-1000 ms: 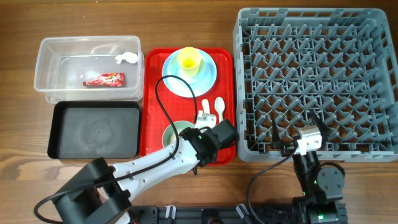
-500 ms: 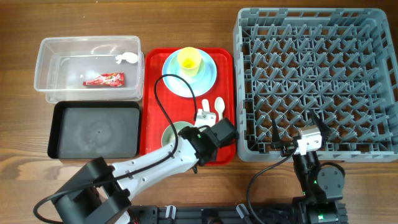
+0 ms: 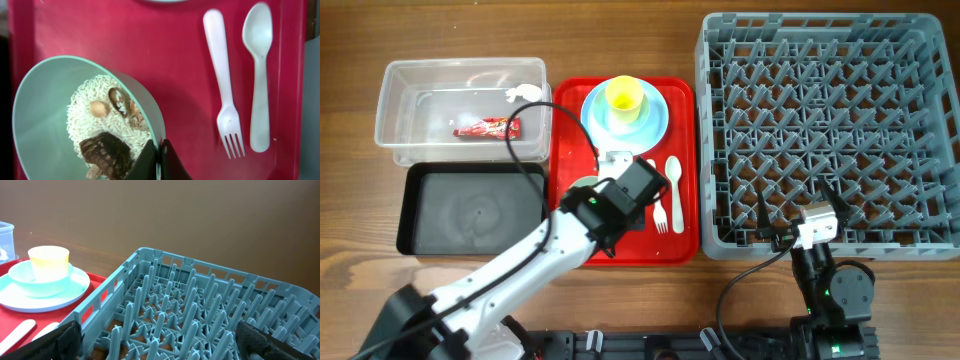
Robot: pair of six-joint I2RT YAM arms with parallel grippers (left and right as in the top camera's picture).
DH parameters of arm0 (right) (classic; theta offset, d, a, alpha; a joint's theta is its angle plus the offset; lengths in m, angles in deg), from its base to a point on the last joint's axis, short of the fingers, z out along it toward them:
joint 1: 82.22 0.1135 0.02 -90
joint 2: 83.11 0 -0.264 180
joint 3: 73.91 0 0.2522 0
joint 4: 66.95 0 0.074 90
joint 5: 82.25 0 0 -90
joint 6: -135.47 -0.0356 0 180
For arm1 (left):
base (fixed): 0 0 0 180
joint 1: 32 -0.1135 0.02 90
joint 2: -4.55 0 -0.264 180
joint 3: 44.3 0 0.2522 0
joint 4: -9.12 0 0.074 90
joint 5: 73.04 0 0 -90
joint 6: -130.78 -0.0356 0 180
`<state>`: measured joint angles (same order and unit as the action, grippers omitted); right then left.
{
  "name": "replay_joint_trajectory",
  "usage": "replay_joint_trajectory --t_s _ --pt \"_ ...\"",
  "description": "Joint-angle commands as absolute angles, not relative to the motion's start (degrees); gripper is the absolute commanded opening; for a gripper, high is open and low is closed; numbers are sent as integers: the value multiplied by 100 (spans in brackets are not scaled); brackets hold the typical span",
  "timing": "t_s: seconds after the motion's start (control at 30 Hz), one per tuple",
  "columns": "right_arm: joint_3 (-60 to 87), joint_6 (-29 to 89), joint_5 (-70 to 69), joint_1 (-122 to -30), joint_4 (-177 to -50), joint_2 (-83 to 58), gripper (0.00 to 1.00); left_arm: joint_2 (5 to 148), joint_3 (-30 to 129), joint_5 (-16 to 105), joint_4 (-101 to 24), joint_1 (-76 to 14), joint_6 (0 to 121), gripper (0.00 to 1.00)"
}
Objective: Sort waste into correct bins and load items into the dishwasher rack
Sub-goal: 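Lift the teal bowl and carry it over the black tray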
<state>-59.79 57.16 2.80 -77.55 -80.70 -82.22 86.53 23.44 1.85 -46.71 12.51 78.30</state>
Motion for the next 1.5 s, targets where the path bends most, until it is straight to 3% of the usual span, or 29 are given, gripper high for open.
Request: replay_joint_trajectory --t_s 0.0,0.2,0.4,0.57,0.8,1.23,1.47 --pt "-5985 5746 210 -7784 -8040 -8255 100 8255 2472 167 -4824 988 7388 4" --pt "-5985 5746 208 -7784 -8042 -8255 100 7571 2709 672 -5193 213 7242 4" --pt "-5985 5746 208 -7784 -8040 -8255 100 6729 2816 1400 -5411 -1466 7050 4" --pt "-5985 5746 208 -7784 -8042 -8255 100 6839 2813 3216 -5425 -3250 6348 4" --pt "-5985 5744 210 -7784 -8042 -8255 100 7473 2744 4766 -5464 -4786 5718 4" --pt "-5985 5746 208 -7784 -8040 -8255 100 8238 2744 6434 -5438 -5726 5032 4" --pt "-5985 5746 210 -7784 -8042 -8255 100 8238 2744 6665 -5438 -6010 5017 4"
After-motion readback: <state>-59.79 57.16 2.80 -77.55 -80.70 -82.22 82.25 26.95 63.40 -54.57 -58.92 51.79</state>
